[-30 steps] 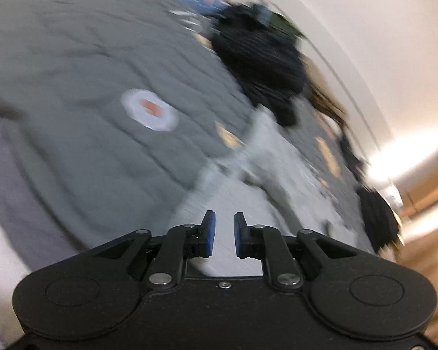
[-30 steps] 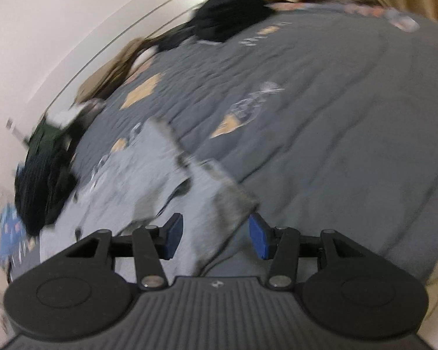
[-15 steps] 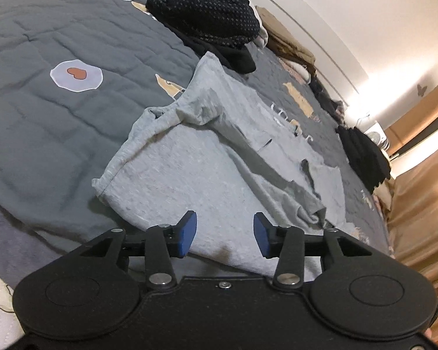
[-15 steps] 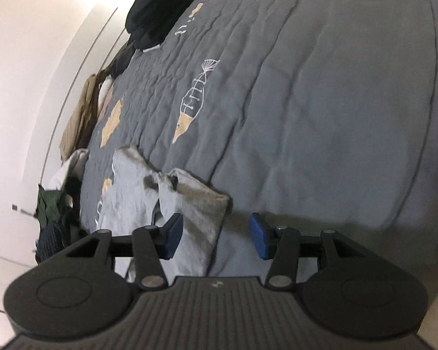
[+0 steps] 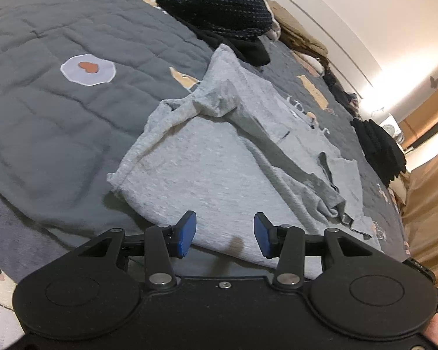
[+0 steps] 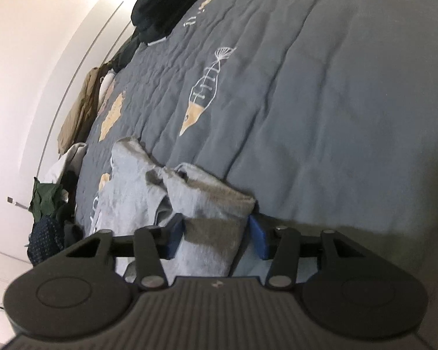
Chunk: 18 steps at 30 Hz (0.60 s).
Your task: Fold clothes
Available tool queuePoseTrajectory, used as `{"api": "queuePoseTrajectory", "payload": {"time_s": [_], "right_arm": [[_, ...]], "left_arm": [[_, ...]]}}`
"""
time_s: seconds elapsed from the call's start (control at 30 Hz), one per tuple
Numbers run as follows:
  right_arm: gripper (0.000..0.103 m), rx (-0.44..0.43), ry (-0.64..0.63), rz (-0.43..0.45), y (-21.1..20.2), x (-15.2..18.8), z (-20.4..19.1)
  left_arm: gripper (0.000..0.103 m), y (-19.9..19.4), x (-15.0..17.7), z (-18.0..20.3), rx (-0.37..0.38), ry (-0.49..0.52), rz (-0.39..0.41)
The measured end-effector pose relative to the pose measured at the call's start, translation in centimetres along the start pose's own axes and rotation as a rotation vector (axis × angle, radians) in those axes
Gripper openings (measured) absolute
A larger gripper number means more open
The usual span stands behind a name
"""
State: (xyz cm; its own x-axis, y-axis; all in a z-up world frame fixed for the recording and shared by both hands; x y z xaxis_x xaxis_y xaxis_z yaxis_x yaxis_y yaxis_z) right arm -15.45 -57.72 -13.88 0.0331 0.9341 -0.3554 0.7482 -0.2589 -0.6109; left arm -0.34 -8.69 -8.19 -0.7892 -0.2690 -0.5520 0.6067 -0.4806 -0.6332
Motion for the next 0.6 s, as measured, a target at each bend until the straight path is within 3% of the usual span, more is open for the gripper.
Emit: {"api": "queuePoseTrajectory", "payload": {"time_s": [0.03, 0.17, 0.6], "right_arm": [[0.040, 0.006, -0.002, 0.007, 0.1, 0.0, 0.1], [0.004, 0.000, 0.012, 0.017, 0.0, -0.1, 0.3], [0.003, 0.003, 0.032, 0.081, -1.5, -0.8, 0.5]], "left_arm": [[0.044, 0.1, 0.0, -0.1, -0.013, 0.001, 0.000], [0.044, 0.2, -0.1, -0.8, -0.070, -0.008, 0.002], [0.044, -1.8, -0.6, -3.4, -0.145, -0.098, 0.055]]}}
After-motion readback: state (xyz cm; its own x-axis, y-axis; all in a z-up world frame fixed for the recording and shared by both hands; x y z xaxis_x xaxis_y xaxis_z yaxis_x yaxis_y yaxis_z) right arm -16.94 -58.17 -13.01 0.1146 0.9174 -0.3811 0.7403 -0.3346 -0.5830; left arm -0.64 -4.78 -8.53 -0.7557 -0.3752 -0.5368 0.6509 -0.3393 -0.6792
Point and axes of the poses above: each gripper's, at about its wrist camera, not at the fingertips, and y roughly the way its jaws point, z to its right, x to its underside, the point moved 2 cm from there along y, roughly the way its jaws point, and after that the axes turned 3 degrees about z, right-handed, at the moved point
